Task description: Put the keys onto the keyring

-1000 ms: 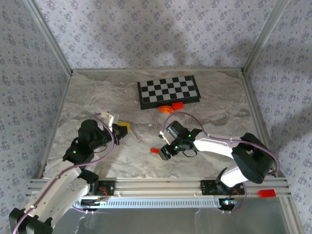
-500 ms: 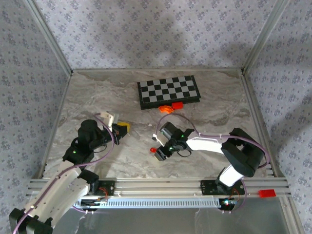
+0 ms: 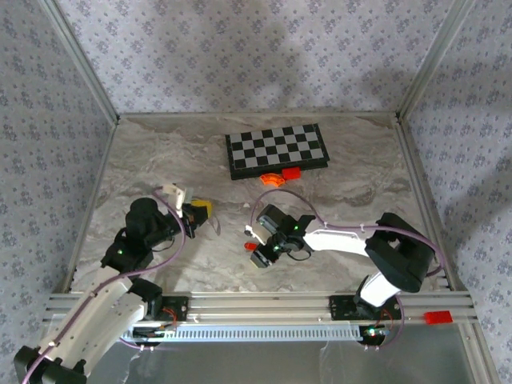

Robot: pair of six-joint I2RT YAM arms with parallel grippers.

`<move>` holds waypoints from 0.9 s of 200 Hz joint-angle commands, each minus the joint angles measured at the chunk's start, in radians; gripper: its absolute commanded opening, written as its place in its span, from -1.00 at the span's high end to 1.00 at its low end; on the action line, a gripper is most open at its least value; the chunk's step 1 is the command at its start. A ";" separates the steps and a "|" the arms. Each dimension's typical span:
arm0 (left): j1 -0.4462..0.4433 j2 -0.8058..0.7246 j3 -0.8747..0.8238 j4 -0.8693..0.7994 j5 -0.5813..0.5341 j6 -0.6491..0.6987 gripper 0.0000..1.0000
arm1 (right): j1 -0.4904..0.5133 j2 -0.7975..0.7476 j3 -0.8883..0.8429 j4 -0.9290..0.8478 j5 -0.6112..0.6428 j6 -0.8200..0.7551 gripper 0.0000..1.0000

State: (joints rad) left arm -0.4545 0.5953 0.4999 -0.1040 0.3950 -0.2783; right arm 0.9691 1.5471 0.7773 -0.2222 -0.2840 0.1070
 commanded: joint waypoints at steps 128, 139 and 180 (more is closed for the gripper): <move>-0.005 -0.050 0.001 0.027 -0.008 0.008 1.00 | 0.060 0.028 0.080 -0.102 0.249 -0.227 0.14; -0.006 -0.049 0.002 0.027 -0.010 0.008 1.00 | 0.060 0.042 0.085 -0.095 0.244 -0.232 0.18; -0.005 -0.049 0.002 0.027 -0.011 0.010 1.00 | 0.061 0.083 0.093 -0.071 0.237 -0.251 0.31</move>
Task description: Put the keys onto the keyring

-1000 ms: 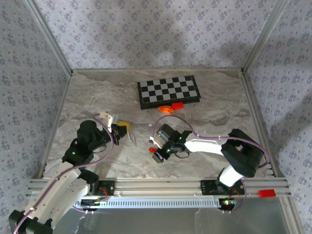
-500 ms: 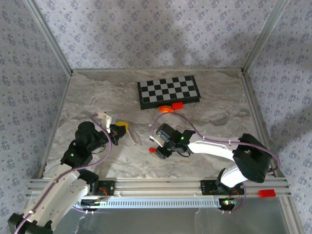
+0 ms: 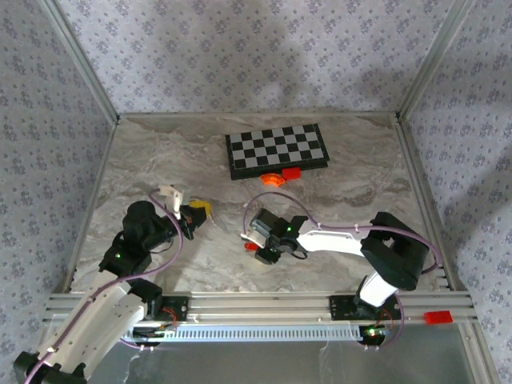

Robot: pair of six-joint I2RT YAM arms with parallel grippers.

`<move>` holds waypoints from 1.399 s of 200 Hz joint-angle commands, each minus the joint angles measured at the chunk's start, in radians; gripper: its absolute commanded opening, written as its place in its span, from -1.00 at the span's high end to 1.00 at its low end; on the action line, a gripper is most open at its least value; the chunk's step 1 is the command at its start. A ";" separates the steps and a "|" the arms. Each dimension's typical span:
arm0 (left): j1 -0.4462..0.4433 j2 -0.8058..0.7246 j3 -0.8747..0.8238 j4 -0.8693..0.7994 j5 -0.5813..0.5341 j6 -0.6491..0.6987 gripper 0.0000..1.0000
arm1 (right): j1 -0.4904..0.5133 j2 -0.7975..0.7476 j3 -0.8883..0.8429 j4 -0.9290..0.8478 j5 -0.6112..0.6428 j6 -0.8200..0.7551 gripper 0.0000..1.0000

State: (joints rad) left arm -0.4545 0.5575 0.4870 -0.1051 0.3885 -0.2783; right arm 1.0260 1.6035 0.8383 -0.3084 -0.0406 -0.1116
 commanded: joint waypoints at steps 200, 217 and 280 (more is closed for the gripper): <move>-0.006 0.001 0.012 0.029 -0.036 0.030 1.00 | -0.027 0.010 0.154 -0.332 -0.032 0.197 1.00; -0.006 0.000 0.014 0.033 -0.040 0.037 1.00 | -0.027 0.027 0.178 -0.414 -0.029 0.240 1.00; -0.002 -0.033 0.023 0.033 -0.060 0.059 1.00 | -0.014 0.087 0.183 -0.506 -0.120 0.289 1.00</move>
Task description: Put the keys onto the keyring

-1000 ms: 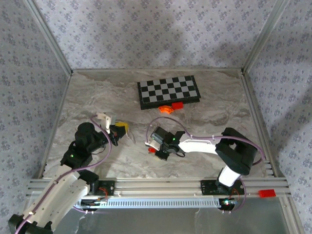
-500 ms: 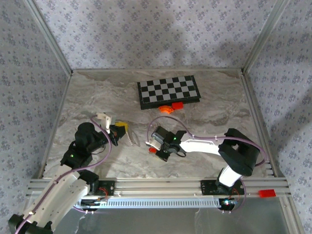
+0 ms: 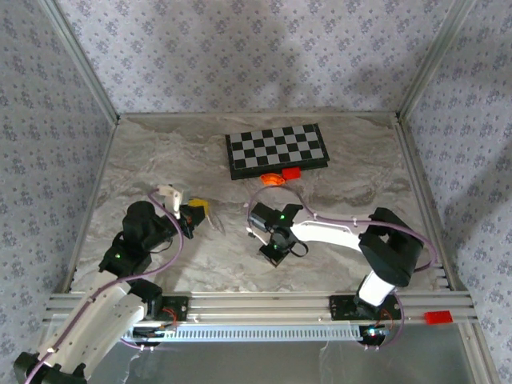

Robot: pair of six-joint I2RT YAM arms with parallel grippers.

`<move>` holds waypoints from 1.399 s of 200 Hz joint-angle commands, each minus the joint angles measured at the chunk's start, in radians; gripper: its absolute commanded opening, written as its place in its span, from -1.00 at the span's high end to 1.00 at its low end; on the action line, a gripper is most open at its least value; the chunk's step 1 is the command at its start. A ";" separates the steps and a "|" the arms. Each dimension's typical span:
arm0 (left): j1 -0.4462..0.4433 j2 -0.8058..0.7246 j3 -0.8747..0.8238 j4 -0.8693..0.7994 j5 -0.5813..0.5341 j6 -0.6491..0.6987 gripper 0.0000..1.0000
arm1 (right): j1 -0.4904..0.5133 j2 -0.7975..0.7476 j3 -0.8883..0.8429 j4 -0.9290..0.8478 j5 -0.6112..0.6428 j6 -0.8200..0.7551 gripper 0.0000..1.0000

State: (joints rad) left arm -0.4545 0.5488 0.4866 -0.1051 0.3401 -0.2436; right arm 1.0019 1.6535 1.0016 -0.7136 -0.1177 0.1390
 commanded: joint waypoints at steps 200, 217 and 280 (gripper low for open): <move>-0.002 -0.056 -0.014 0.097 0.041 -0.005 1.00 | -0.015 -0.376 -0.392 0.370 -0.104 0.293 0.24; -0.002 -0.062 -0.016 0.099 0.043 -0.009 1.00 | 0.018 -0.466 -0.470 0.458 -0.077 0.287 0.25; -0.001 -0.082 -0.021 0.110 0.054 -0.020 1.00 | 0.130 -0.503 -0.528 0.529 0.118 0.248 0.04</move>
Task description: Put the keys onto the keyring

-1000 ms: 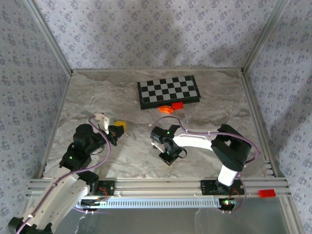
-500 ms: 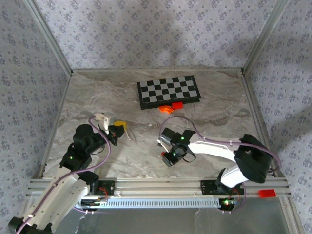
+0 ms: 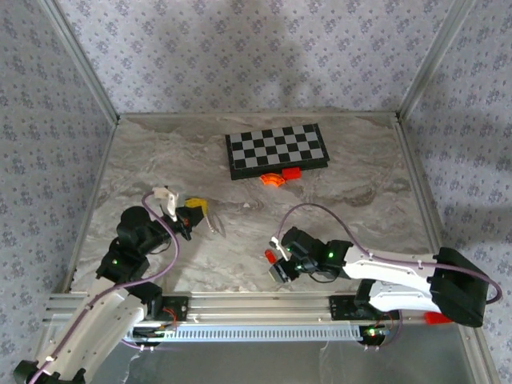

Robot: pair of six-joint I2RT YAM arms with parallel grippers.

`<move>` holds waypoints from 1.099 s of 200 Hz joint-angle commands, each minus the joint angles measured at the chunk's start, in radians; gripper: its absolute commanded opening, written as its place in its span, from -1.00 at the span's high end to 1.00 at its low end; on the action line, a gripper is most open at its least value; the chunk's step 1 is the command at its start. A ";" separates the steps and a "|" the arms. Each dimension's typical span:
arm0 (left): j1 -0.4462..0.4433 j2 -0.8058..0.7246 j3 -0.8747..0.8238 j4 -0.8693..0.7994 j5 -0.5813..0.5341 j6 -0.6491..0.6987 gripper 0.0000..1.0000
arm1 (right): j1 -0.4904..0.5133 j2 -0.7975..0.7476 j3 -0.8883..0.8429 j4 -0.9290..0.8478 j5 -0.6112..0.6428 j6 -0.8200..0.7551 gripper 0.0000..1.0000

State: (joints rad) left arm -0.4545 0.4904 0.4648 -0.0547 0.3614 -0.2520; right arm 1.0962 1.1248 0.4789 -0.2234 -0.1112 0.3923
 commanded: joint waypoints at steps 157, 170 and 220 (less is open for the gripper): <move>-0.001 -0.026 0.000 0.068 0.034 -0.016 1.00 | 0.099 0.139 -0.018 0.113 0.249 0.024 0.34; -0.002 -0.026 0.002 0.068 0.033 -0.016 1.00 | 0.099 0.147 -0.012 0.109 0.251 0.023 0.39; -0.002 -0.028 0.011 0.059 0.018 -0.007 1.00 | 0.100 0.165 0.004 0.092 0.254 0.013 0.56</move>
State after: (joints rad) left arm -0.4545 0.4763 0.4606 -0.0479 0.3775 -0.2558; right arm 1.1893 1.2800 0.4706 -0.1150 0.1246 0.4107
